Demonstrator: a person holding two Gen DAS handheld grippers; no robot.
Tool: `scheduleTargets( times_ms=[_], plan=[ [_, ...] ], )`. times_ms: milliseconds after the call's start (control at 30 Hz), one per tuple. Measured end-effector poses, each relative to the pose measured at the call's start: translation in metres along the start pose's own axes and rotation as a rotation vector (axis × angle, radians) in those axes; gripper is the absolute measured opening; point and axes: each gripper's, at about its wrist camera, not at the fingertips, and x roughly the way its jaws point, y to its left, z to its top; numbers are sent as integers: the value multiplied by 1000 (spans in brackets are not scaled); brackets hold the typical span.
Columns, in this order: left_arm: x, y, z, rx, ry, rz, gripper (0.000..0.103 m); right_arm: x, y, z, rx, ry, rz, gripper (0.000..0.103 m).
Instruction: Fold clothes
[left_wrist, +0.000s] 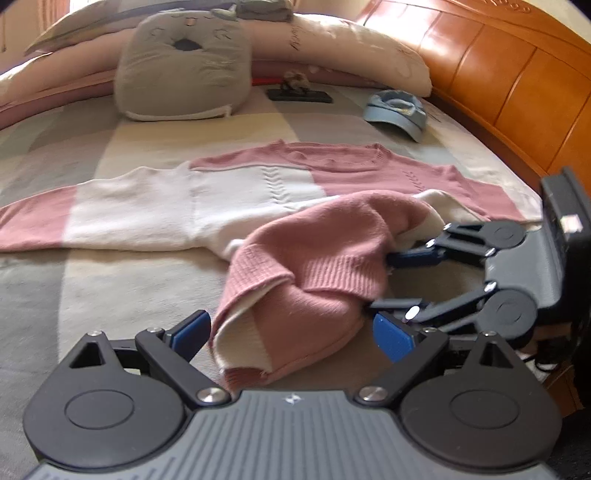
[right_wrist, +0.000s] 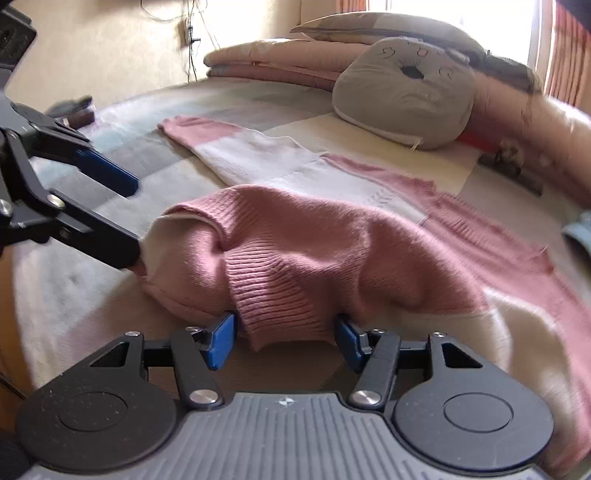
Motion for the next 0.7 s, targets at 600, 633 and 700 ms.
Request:
scheduleTargets(
  times_ms=[600,633,700],
  plan=[
    [6,-6,-5,27,1,-41,95,-18,12,3,-120,20,-45,63],
    [6,-5,-6,23,2,-40,95,-16,14,0,-123,30,-45,63],
    [6,-4,-8,15,5,-38,95,-14,19,-5,-140,29,-55,60]
  ],
)
